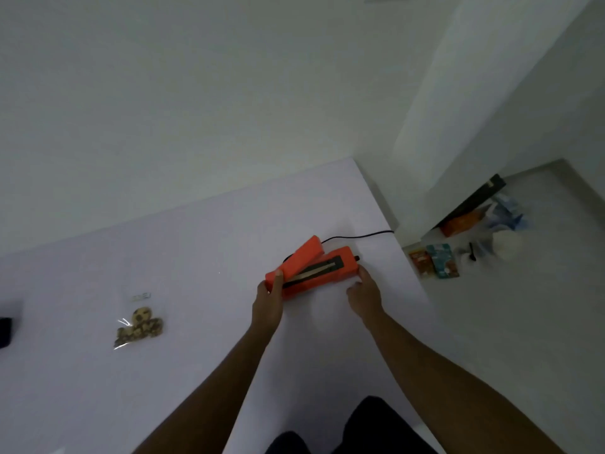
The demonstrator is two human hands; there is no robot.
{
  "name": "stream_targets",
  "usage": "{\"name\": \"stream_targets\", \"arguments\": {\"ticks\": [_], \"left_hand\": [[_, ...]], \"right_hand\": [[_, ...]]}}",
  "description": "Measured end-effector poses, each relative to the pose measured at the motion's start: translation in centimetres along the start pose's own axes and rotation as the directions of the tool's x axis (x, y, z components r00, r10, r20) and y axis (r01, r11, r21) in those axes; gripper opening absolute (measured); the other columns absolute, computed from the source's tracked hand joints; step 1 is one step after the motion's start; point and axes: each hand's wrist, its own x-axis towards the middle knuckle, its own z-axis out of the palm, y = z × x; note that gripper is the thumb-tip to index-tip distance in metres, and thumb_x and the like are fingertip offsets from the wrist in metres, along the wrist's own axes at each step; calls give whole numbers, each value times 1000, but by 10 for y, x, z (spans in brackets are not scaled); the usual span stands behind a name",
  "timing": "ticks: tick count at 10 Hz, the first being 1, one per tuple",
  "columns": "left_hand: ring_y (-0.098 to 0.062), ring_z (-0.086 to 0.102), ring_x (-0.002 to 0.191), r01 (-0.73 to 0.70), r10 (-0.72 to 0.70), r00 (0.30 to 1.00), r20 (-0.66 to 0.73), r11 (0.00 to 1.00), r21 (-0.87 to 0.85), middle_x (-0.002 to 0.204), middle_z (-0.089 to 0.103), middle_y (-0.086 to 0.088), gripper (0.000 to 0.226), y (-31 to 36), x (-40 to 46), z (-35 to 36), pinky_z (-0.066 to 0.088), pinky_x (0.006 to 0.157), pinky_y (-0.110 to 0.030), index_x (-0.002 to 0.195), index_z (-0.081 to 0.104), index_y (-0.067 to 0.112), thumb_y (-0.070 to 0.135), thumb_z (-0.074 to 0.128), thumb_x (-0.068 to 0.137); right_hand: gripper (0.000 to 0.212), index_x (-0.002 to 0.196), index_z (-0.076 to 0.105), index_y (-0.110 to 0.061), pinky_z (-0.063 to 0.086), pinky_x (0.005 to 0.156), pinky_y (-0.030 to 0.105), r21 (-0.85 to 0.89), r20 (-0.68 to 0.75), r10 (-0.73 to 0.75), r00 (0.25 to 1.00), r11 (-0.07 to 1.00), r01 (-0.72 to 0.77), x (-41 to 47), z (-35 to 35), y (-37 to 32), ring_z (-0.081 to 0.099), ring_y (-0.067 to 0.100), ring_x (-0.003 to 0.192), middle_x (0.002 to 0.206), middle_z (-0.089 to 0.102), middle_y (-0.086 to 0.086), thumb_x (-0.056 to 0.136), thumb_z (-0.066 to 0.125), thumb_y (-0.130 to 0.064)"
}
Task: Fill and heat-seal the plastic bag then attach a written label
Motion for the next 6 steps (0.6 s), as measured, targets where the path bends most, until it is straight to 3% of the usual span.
{"name": "stream_targets", "arguments": {"ticks": [2,4,5,6], "left_hand": [[-34,44,132,14,-14,1000,17,1000,0,147,44,-15,85,37,50,-18,35,109,-45,148,31,13,74,23,90],[-33,46,132,29,-30,997,75,999,22,148,44,-14,118,42,68,-32,36,112,-50,149,32,13,96,22,66],[-33,36,141,-14,4,998,58,987,163,156,35,-13,94,47,56,-45,27,116,-48,153,25,13,79,21,86],[-26,21,149,-102,119,992,-32,936,337,160,26,-7,85,64,49,-76,12,121,-49,154,22,19,74,24,90]], "right_hand": [[70,150,38,-23,52,101,43,-104,64,-67,996,992,74,40,13,-50,61,30,113,133,60,10,86,47,4],[67,151,36,-18,48,104,38,-184,109,-80,991,978,99,46,11,-65,56,32,123,140,55,12,89,50,3],[59,148,39,-13,49,97,34,-257,145,-81,986,959,116,35,-2,-79,55,33,123,142,53,15,92,49,2],[45,140,48,-9,48,96,34,-275,165,-161,973,940,202,31,-19,-120,56,33,123,141,54,16,95,52,-8]]}}
